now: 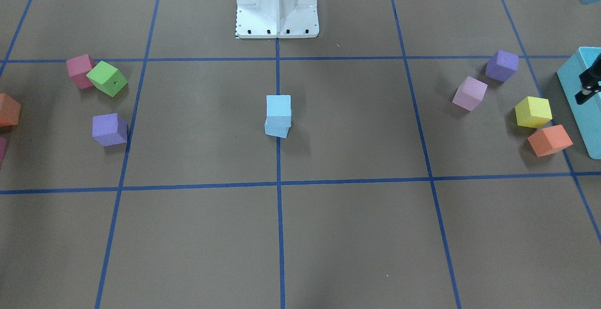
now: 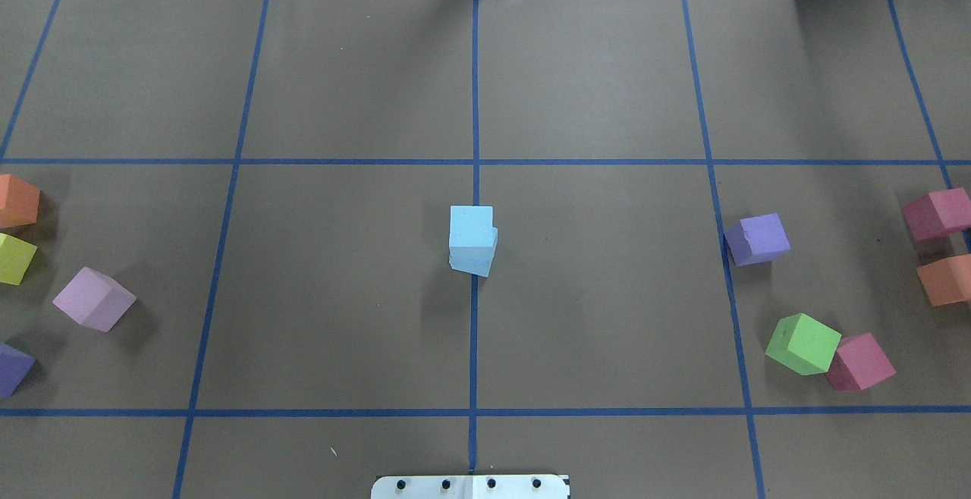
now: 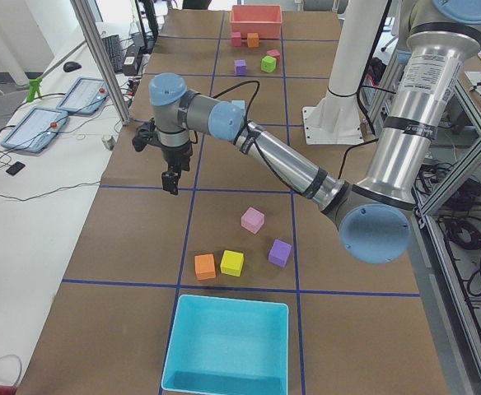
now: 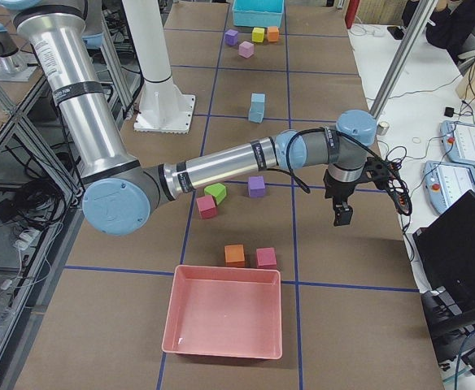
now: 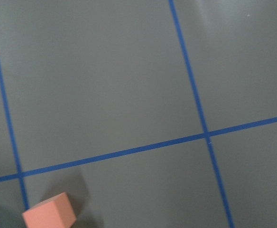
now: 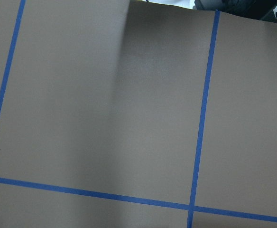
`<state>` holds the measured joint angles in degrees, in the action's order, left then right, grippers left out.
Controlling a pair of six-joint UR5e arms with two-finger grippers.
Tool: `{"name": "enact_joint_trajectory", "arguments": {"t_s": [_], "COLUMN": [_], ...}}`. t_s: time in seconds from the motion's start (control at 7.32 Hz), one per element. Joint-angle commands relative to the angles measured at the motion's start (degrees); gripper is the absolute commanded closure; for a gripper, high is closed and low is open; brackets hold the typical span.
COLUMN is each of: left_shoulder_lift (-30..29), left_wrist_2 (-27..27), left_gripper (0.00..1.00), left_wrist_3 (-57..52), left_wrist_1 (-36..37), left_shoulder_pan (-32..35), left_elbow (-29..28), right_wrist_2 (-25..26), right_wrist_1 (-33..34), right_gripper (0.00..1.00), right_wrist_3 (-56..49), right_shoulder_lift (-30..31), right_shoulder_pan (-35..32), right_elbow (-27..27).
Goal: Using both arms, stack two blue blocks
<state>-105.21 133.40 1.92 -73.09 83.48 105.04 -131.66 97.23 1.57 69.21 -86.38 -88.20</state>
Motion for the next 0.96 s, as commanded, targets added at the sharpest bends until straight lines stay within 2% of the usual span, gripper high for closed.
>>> {"name": "enact_joint_trajectory", "arguments": {"t_s": [0.0,0.27,0.41,0.55,0.82], "left_shoulder_lift": [0.0,-0.4,-0.2,-0.2,-0.3], "left_wrist_2": [2.1,2.0,2.0,1.9,2.0], "left_gripper": [0.02,0.02,0.02,0.02,0.02], "left_wrist_3": [-8.9,-16.2,-16.6,-16.7,-16.9], "left_wrist_1": [-0.2,-2.4,-3.9,-4.0,-3.6], "left_shoulder_pan": [5.6,8.2,9.5,9.6,9.8], "left_elbow": [-7.4,-14.1,-15.9,-16.3,-16.5], "right_wrist_2": [0.0,0.0,0.0,0.0,0.0], "right_wrist_1": [0.1,-0.3,-1.8,-6.9,-9.0], "right_gripper": [0.0,0.0,0.0,0.0,0.0], "right_wrist_3": [-0.1,-0.7,-0.8,-0.6,-0.1], "right_shoulder_lift": [-0.7,-0.6,-0.8,-0.8,-0.9], "right_shoulder_pan": [0.9,1.4,1.8,1.9,2.4], "right_elbow": [0.4,3.1,6.2,9.6,11.1]}}
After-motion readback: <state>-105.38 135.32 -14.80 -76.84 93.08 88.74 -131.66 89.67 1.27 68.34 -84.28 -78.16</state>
